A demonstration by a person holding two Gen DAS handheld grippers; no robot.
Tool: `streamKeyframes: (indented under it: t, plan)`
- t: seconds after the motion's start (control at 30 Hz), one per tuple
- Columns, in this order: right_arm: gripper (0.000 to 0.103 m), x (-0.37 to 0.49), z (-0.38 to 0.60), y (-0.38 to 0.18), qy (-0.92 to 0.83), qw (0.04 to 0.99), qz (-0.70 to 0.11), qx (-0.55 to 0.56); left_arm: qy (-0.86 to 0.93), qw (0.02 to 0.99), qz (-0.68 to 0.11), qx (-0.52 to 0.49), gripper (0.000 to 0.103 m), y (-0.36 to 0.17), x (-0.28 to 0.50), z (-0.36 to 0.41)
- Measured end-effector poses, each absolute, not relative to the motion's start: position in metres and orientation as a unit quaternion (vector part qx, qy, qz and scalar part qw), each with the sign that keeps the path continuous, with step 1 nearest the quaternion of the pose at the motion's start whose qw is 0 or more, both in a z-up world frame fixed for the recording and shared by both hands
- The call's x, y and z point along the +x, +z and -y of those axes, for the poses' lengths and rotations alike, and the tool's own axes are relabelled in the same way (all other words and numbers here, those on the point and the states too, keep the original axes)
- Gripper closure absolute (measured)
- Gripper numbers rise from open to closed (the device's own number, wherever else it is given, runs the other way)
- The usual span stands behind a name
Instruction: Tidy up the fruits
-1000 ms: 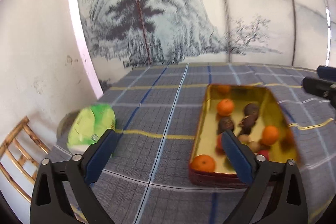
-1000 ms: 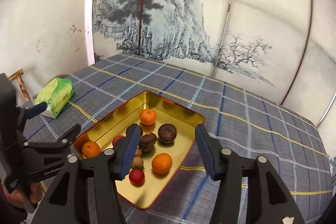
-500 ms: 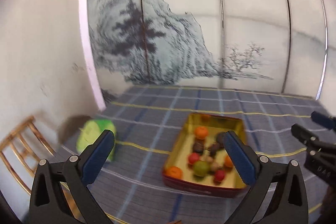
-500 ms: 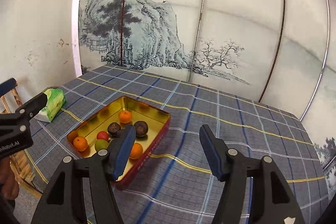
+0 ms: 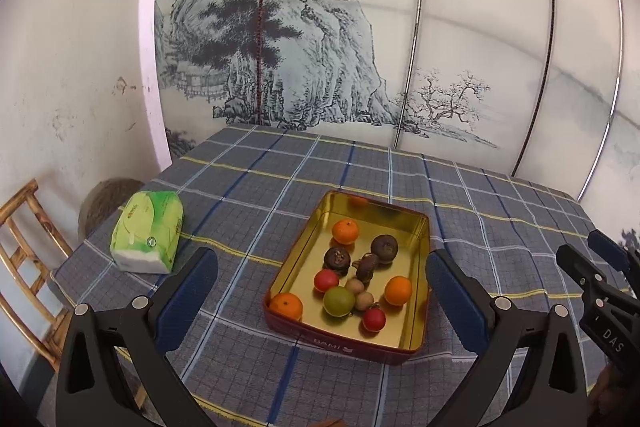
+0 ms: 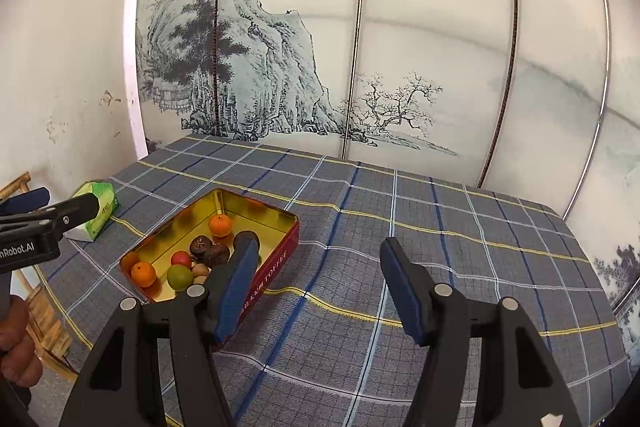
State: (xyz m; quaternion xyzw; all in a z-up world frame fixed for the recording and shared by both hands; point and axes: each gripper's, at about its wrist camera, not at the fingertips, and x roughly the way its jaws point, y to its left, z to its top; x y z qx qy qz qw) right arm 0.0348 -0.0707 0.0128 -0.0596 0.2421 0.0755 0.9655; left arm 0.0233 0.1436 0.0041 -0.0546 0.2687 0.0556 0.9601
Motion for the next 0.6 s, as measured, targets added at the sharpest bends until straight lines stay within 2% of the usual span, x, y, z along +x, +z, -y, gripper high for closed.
streamKeyframes:
  t: [0.6]
  plan:
    - [0.042,0.034,0.082,0.015,0.065,0.967,-0.242,-0.054,0.033,0.966,-0.256,-0.017,0.000,0.014,0.017,-0.111]
